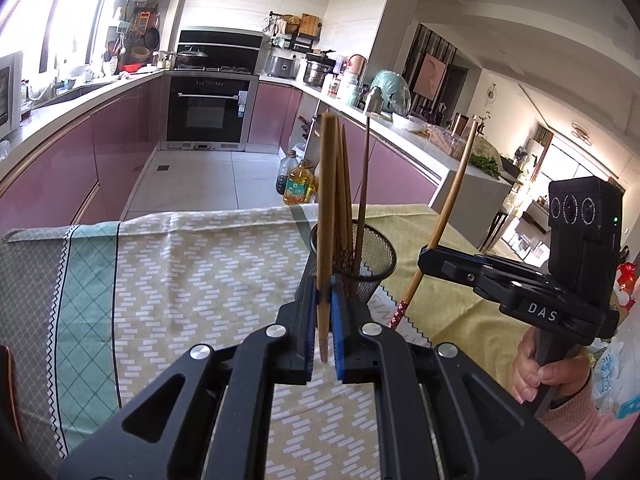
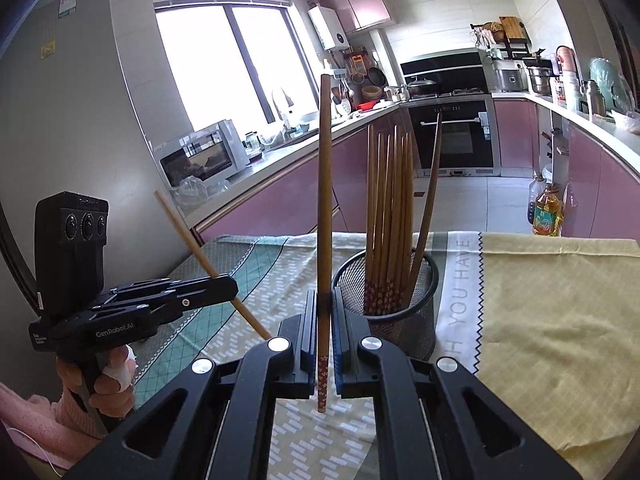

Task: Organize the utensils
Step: 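Lift both held chopsticks upright and carry them over the mesh cup, then lower both chopsticks into the mesh cup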

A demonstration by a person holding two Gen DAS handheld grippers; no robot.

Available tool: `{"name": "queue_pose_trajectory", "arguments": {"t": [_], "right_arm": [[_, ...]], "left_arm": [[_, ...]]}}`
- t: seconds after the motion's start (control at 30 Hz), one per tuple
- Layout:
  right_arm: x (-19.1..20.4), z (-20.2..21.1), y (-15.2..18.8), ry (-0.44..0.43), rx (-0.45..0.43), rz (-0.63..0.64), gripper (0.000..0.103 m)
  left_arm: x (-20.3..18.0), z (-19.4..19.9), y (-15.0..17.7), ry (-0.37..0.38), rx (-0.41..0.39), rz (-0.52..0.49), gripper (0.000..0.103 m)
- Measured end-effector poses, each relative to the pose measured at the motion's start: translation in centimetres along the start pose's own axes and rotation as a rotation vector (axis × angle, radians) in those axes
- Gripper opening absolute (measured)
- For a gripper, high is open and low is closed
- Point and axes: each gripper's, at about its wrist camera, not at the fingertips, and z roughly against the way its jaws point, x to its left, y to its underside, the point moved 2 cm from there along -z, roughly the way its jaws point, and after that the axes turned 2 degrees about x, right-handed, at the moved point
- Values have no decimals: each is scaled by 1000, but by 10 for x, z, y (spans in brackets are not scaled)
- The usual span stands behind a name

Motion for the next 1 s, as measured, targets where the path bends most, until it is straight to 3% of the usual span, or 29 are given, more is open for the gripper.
{"name": "queue_pose_trajectory", "arguments": {"t": [1.0], "right_arm": [[-4, 10, -62, 20, -109, 49, 6]], "left_arm": [[-24, 29, -68, 47, -147, -59, 7]]}}
